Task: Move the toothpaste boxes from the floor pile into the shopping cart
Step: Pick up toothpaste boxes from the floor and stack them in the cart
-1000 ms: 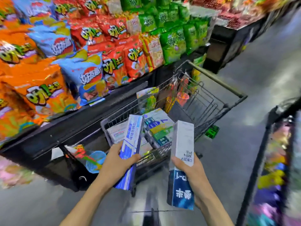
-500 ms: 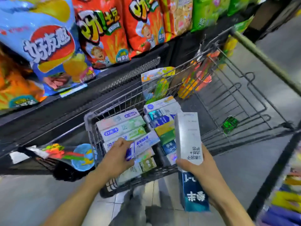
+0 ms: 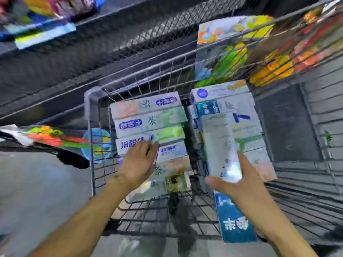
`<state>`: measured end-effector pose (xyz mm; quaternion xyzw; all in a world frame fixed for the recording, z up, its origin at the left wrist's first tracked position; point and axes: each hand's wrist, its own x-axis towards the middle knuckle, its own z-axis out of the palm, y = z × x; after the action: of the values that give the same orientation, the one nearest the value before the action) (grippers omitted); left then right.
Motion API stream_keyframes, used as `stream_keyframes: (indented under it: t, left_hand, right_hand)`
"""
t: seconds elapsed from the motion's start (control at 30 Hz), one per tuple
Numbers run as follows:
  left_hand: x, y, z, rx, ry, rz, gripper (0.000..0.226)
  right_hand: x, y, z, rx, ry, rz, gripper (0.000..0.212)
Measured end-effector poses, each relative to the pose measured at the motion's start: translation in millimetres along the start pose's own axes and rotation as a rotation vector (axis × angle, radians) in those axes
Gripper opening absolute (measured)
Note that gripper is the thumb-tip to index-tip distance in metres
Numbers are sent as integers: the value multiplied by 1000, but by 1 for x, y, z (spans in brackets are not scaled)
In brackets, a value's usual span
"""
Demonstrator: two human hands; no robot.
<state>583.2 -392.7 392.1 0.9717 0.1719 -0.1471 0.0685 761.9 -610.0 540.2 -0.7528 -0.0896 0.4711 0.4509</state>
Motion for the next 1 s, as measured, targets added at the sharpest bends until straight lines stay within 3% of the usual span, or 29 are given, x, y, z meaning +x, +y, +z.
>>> stream_keyframes:
  t: [0.17,0.4,0.53,0.63,0.77,0.87,1.0]
  left_hand:
    - [-9,-7,2,14,143,-131,77]
    - [-31,-17,-4,-143,110,-323,86]
    - [-46,-16,-34,-235,348,-314,67]
    - [-71,-27,-48,-187,436,-411,59]
    - [-97,-29,-31,-259,348,-563,78]
    - [-102,-24,-18,-367,350,-593,78]
    - [-103,-20,-16,-400,369,-597,74]
  right_hand:
    - [22,-6,3,-176,-105,-9,61]
    - [42,-8,25,-315,-288,-66,71]
    - [59,-13,40,-563,-352,-146,85]
    - [69,-10,50,-864,-412,-286,84]
    - [82,11,69,-1391,-577,-557,88]
    - [90,31,88,-1477,-703,-682,85]
    - [107,52,109,-1564,-689,-860,75]
